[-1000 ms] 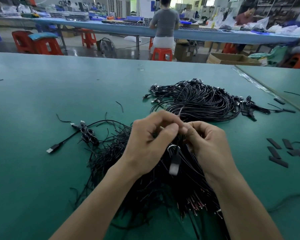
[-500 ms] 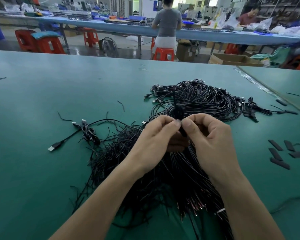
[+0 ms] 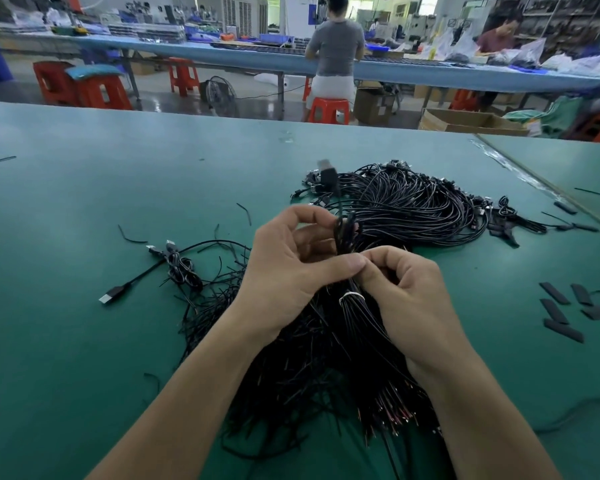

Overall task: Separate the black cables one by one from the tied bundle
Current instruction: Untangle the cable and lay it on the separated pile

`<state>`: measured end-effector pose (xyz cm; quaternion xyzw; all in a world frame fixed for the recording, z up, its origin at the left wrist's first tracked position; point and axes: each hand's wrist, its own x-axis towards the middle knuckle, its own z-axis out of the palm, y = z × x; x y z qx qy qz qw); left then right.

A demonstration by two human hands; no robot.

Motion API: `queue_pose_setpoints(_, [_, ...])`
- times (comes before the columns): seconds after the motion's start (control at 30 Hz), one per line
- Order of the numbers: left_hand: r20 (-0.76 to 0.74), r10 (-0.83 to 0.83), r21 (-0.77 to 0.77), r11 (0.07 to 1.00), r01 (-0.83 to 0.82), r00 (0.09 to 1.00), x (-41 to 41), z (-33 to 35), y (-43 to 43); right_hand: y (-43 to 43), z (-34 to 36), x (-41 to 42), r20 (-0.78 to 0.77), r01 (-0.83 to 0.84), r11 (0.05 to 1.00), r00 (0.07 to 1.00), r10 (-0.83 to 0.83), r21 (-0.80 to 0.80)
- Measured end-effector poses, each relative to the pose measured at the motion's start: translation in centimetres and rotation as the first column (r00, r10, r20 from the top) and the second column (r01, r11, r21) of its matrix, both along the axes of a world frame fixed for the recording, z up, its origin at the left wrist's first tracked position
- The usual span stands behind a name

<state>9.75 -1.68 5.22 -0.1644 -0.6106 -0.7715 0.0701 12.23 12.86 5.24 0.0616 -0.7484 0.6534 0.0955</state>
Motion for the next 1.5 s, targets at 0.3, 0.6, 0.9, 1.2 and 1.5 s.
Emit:
queue_pose_setpoints(0.3, [-0.238, -0.099, -0.338, 0.941, 0.013, 0.966, 0.0, -0.1, -1.6, 0.3, -0.3, -0.2, 0.457, -0.039, 0.916, 0.857, 0.236, -0.4])
queue_pose_setpoints(0.6, [-0.238, 0.138, -0.383, 0.896, -0.224, 0.961, -0.3, 0.6, -2.0, 0.5, 0.0, -0.2, 0.45, -0.084, 0.951, 0.866, 0.217, -0.298])
queue_pose_setpoints(0.9, [-0.139, 0.758, -0.629, 0.429, -0.648, 0.637, -3.8, -1.2, -11.2, 3.5, -0.4, -1.2, 0.18, 0.264, 0.957, 0.942, -0.282, 0.117])
queue_pose_setpoints(1.2, [-0.092, 0.802, -0.867, 0.228, -0.444, 0.591, -4.7, -4.3, -12.6, 4.9, -1.1, -0.9, 0.151, 0.069, 0.765, 0.965, -0.213, 0.641])
queue_pose_setpoints(1.5, [-0.373, 0.338, -0.751, 0.436, -0.495, 0.864, -1.0, -0.2, -2.3, 2.4, -1.8, -0.4, 0.234, -0.026, 0.674, 0.947, -0.219, 0.739])
